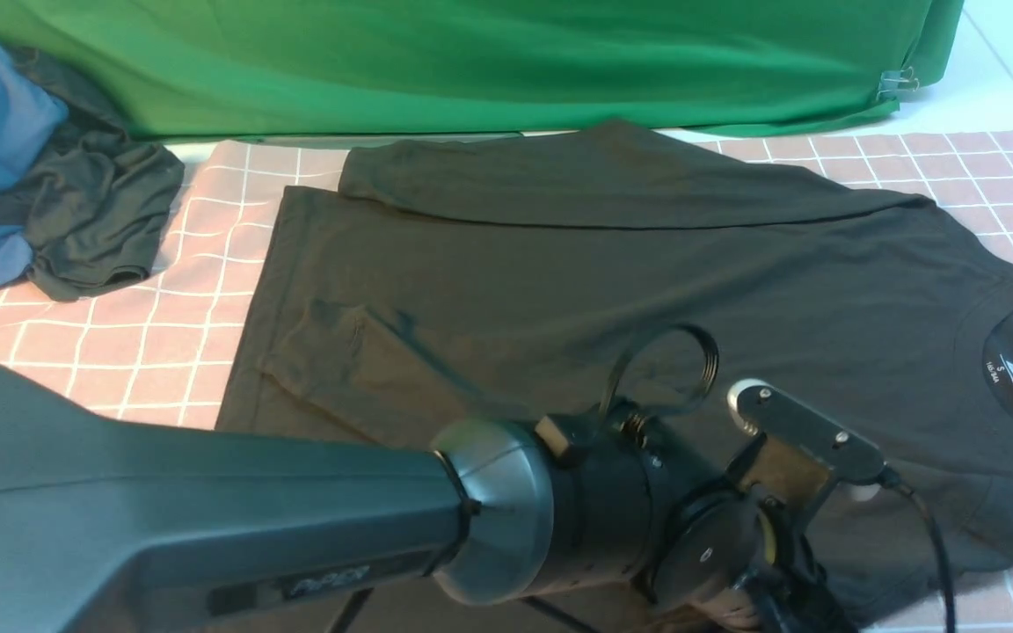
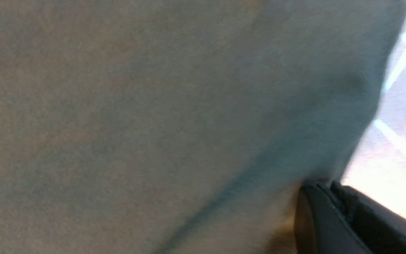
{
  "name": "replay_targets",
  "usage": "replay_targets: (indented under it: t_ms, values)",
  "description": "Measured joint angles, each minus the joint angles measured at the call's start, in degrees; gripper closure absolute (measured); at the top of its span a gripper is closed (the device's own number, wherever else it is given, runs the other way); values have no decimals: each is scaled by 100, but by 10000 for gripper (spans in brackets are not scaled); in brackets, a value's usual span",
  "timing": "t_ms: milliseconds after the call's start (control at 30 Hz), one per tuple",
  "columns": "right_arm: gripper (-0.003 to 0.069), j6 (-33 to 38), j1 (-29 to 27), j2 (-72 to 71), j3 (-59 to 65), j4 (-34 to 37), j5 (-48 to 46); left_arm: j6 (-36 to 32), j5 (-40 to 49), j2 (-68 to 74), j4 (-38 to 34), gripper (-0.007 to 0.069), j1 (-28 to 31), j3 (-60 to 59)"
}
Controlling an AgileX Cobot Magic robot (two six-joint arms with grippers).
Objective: Fold a long-sleeved shirt over a pink coffee tablecloth.
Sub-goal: 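Grab the top left corner of the dark shirt with the left gripper, then fold the left side of the dark shirt inward over its body with the left gripper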
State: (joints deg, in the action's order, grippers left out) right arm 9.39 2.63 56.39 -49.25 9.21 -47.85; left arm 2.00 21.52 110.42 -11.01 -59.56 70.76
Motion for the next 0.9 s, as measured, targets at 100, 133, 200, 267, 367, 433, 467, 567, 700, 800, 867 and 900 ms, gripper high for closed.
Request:
replay_targets:
  t_ms: [100,133,200,267,367,433,467,567,700,800,867,900]
  values:
    - [531,0,0,0,0,0,0,0,193,-99,-78,598,-14,161]
    - [529,0,0,0,0,0,0,0,208,-149,-99,598,-48,183]
    - [528,0,0,0,0,0,6,0,238,-178,-121,598,-85,200]
    - [526,0,0,0,0,0,77,-11,272,-198,-196,598,-206,220]
    - [521,0,0,0,0,0,150,-26,361,-198,-257,598,-370,226]
    - [517,0,0,0,0,0,174,-46,357,-198,-316,598,-457,226]
    - [516,0,0,0,0,0,192,-46,341,-198,-365,598,-497,226]
    - [515,0,0,0,0,0,197,-61,309,-198,-399,598,-510,226]
    - [515,0,0,0,0,0,185,421,721,-307,-85,598,-386,270]
    - [515,0,0,0,0,0,175,1194,1644,-481,449,598,20,574]
    - [515,0,0,0,0,0,167,1687,2365,-636,983,598,560,915]
    - [515,0,0,0,0,0,167,1866,2715,-693,1235,598,902,1148]
